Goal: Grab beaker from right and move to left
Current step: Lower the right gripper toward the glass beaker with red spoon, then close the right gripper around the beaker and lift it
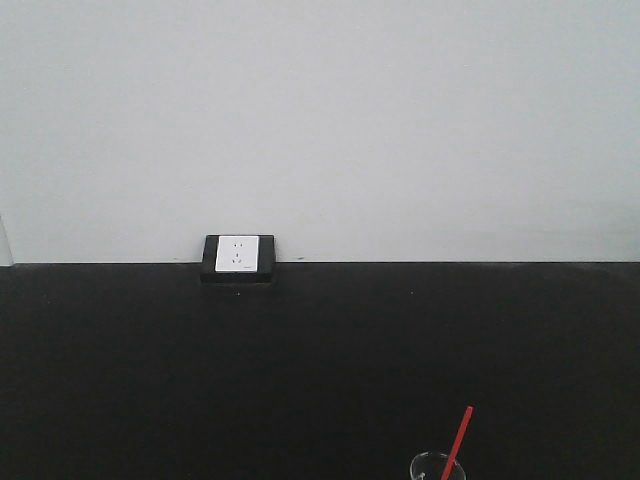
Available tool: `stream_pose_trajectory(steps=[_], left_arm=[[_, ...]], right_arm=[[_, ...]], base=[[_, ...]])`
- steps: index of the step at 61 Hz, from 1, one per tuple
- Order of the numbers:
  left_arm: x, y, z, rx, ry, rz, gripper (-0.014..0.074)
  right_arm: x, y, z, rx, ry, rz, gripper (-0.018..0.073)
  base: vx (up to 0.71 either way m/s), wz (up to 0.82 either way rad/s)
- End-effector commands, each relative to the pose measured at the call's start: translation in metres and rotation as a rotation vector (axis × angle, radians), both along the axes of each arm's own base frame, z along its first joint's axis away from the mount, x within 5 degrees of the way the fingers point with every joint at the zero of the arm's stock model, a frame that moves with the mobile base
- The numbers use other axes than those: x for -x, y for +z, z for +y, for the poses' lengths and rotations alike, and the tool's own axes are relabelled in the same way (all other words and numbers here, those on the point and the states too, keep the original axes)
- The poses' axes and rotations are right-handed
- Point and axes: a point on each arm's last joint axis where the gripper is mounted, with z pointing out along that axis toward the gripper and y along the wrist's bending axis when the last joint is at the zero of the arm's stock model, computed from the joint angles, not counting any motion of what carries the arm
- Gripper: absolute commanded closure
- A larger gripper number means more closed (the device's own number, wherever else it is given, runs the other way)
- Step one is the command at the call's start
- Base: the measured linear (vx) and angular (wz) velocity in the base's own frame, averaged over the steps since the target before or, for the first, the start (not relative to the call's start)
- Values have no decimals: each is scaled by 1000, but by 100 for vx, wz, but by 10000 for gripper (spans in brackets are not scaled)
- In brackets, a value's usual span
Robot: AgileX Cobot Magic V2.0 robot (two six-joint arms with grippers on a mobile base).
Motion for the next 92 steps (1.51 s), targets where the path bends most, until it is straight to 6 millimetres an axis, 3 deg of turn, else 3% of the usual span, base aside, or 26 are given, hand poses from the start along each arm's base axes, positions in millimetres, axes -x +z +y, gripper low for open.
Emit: stream_pose_trajectory(steps=[1, 7, 11, 20, 32, 43, 56, 64, 70, 76, 81, 87, 92], left_arm=[[-2, 1, -1, 2, -12, -63, 603], [-2, 1, -1, 2, -12, -63, 603], [-2, 1, -1, 2, -12, -63, 603], [-2, 1, -1, 2, -12, -63, 603], [-2, 1, -1, 2, -12, -63, 603], [-2, 1, -1, 2, -12, -63, 603], [-2, 1, -1, 2, -12, -63, 603], [-2, 1, -1, 2, -12, -63, 603], [-2, 1, -1, 2, -12, -63, 603], [-2, 1, -1, 2, -12, -63, 603], [-2, 1, -1, 2, -12, -63, 603], [-2, 1, -1, 2, -12, -63, 603], [-2, 1, -1, 2, -12, -63, 603]], right_arm=[[-20, 44, 1, 40, 5, -105, 567], [-47, 63, 2, 24, 17, -125, 567], [-64, 66, 3, 23, 23, -114, 567], [-91, 56, 3, 21, 28, -49, 565], [-113, 44, 5, 39, 41, -10, 509], [-121, 40, 8, 98, 68, -16, 340], [-122, 44, 10, 129, 90, -73, 3], [-122, 44, 10, 128, 91, -80, -121], [-122, 44, 10, 124, 90, -79, -153], [-121, 45, 11, -1, 109, -79, -141], [-122, 42, 14, 26, 142, -90, -126], [-119, 27, 26, 125, 265, -162, -97], [-114, 6, 33, 104, 355, -169, -65]], base=[[0, 0], [0, 0], [0, 0], [0, 0], [0, 0], [0, 0], [0, 0], [0, 0], [0, 0], [0, 0], [0, 0], [0, 0], [0, 0]])
